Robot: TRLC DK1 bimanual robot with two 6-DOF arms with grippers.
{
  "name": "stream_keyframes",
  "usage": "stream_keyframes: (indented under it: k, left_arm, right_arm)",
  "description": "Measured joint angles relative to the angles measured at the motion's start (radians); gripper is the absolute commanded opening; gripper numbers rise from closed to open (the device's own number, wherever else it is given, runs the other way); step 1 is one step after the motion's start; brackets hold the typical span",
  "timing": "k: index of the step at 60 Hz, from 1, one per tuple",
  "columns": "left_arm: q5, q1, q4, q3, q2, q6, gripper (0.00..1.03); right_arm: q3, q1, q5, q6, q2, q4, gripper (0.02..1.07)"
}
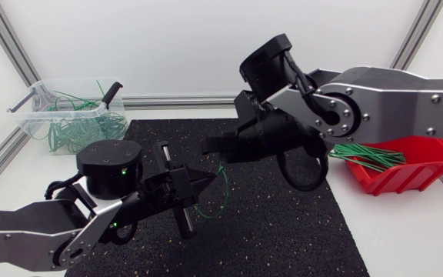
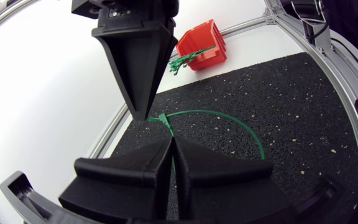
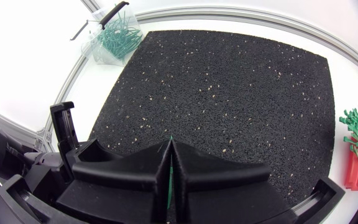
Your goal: Take a green cable tie from the red box, thread the tail through the head to close it, then place it in the transparent bin on the left.
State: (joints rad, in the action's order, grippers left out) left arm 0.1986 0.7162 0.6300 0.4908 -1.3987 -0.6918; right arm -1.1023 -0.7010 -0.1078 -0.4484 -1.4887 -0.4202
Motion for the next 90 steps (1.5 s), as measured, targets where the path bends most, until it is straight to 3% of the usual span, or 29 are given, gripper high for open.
stream_keyframes:
  k: [12,69,72,78,81,86,87,88,90]
  left_arm:
    - [-0.066,0.048,0.051,-0.013,0.016,-0.047,0.04]
    - [-0.130,0.069,0.085,-0.022,0.129,-0.107,0.04]
    - [-0.129,0.060,0.086,-0.022,0.129,-0.112,0.04]
    - [-0.130,0.013,0.061,-0.021,0.128,-0.117,0.04]
    - [-0.134,-0.018,0.043,-0.021,0.119,-0.117,0.04]
    - [-0.133,-0.074,0.010,-0.009,0.104,-0.117,0.04]
    - [-0.133,-0.082,0.004,-0.005,0.103,-0.117,0.04]
    - [-0.133,-0.093,-0.003,0.000,0.101,-0.117,0.04]
    - [-0.133,-0.113,-0.022,0.013,0.101,-0.117,0.04]
  right_arm:
    - [0.045,0.011,-0.005,-0.020,0.087,0.002,0.08]
    - [0.107,0.038,-0.098,-0.082,0.265,0.093,0.08]
    - [0.109,0.047,-0.119,-0.082,0.265,0.100,0.18]
    - [0.109,0.083,-0.152,-0.081,0.266,0.128,0.67]
    - [0.109,0.103,-0.155,-0.078,0.268,0.142,0.84]
    - [0.109,0.122,-0.158,-0.074,0.266,0.149,0.87]
    - [0.109,0.123,-0.158,-0.072,0.266,0.153,0.90]
    - [0.109,0.125,-0.158,-0.069,0.266,0.158,1.01]
    - [0.109,0.127,-0.158,-0.063,0.266,0.166,1.04]
